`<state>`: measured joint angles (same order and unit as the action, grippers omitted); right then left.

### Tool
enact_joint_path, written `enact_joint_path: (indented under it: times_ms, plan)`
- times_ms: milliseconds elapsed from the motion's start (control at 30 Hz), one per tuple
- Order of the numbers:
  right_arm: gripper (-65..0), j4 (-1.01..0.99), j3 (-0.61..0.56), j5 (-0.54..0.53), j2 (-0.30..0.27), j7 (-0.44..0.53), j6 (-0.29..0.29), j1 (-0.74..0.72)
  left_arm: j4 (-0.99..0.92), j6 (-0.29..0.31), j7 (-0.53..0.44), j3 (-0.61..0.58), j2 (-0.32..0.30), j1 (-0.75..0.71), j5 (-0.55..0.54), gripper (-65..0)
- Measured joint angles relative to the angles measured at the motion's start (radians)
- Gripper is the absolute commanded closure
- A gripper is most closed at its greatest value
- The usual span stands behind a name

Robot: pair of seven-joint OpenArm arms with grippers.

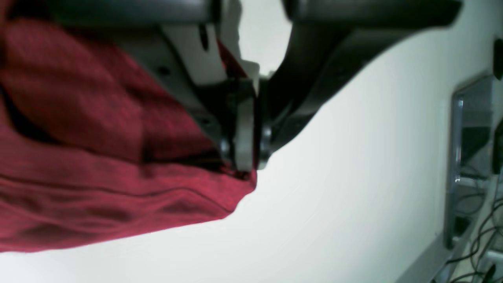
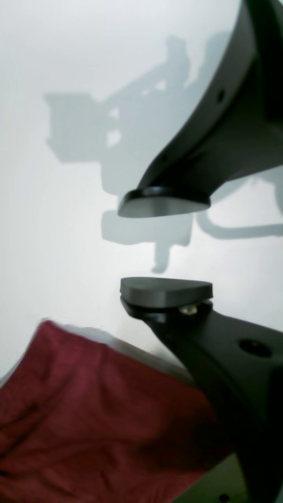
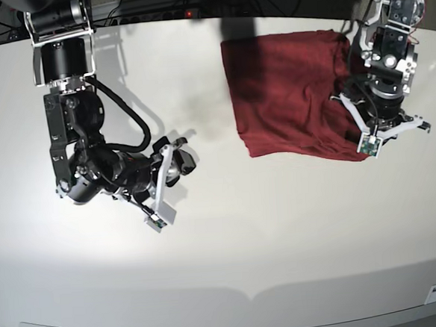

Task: Fold the T-shirt properly
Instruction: 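Move the right gripper to the shirt's opposite edge and grasp it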

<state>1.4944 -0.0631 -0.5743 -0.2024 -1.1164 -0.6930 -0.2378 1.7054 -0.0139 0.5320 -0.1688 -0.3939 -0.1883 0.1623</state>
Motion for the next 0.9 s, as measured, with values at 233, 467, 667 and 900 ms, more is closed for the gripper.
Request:
enact_joint_path:
  times_ms: [233, 467, 667, 900]
  plan:
    - [-25.8, 0.0, 0.0, 0.0, 0.0, 0.0, 0.0, 0.0, 0.0, 0.017, 0.004, -0.001, 0.0, -0.024, -0.012, -15.0]
    - [-25.8, 0.0, 0.0, 0.0, 0.0, 0.0, 0.0, 0.0, 0.0, -0.092, 0.003, 0.079, 0.006, -0.024, -0.023, -21.5]
    - [-9.7, 0.0, 0.0, 0.003, 0.006, 0.099, 0.0, 0.0, 0.0, -0.086, 0.087, 0.161, 0.001, -0.023, -0.238, 0.0]
    - [0.0, -0.002, 0.003, 0.124, 0.115, 0.214, 0.0, 0.0, 0.056, 0.02, 0.06, 0.157, 0.001, -0.091, -0.482, 0.0]
